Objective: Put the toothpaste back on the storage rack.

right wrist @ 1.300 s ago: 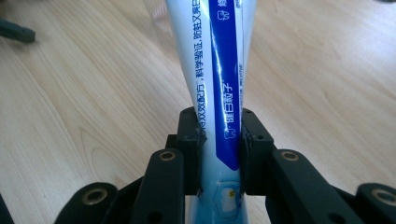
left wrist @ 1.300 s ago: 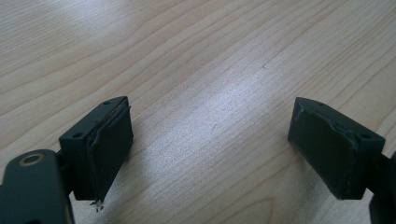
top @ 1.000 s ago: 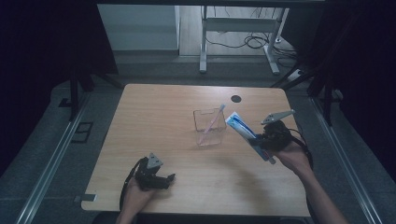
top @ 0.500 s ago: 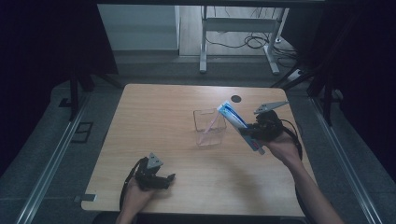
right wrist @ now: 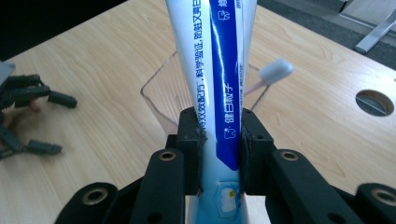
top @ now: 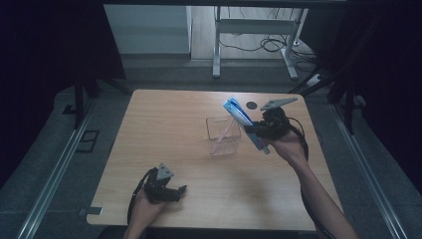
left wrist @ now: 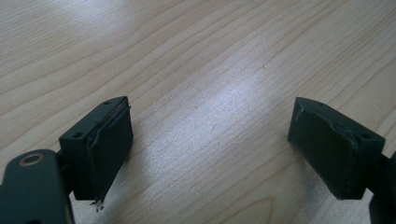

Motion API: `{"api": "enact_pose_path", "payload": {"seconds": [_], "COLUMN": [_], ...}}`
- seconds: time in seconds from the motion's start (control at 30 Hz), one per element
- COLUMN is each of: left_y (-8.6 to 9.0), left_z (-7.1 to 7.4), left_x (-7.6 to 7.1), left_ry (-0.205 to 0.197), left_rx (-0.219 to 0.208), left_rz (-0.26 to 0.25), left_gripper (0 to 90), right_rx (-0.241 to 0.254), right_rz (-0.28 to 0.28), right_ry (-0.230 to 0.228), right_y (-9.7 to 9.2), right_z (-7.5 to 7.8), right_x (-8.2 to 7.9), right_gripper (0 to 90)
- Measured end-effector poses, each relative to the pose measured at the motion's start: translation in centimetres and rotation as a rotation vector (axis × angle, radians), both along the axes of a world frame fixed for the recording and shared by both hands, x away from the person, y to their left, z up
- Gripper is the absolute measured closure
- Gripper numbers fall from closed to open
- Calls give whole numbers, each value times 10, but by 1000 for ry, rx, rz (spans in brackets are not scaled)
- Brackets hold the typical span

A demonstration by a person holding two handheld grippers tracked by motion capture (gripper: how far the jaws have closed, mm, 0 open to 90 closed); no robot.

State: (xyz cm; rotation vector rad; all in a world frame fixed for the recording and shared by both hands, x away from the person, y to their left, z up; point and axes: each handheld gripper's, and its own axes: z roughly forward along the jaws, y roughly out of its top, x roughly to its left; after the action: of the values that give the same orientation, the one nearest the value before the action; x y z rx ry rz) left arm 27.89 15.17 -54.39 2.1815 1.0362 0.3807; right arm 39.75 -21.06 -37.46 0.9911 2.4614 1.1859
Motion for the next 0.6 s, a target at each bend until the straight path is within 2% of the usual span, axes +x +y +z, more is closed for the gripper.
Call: {"api": "enact_pose_path", "payload": {"seconds": [0.6], "left_y": [0], "left_z": [0], "left_x": [0], "left_ry": [0], "left_rx": [1], "left_rz": [0], "left_gripper": [141], "right_rx": [43], "right_rz": [-12], "right_ry": [-44], "right_y": [32], "right_z": [-1], "right_x": [28], "right_gripper": [738]}}
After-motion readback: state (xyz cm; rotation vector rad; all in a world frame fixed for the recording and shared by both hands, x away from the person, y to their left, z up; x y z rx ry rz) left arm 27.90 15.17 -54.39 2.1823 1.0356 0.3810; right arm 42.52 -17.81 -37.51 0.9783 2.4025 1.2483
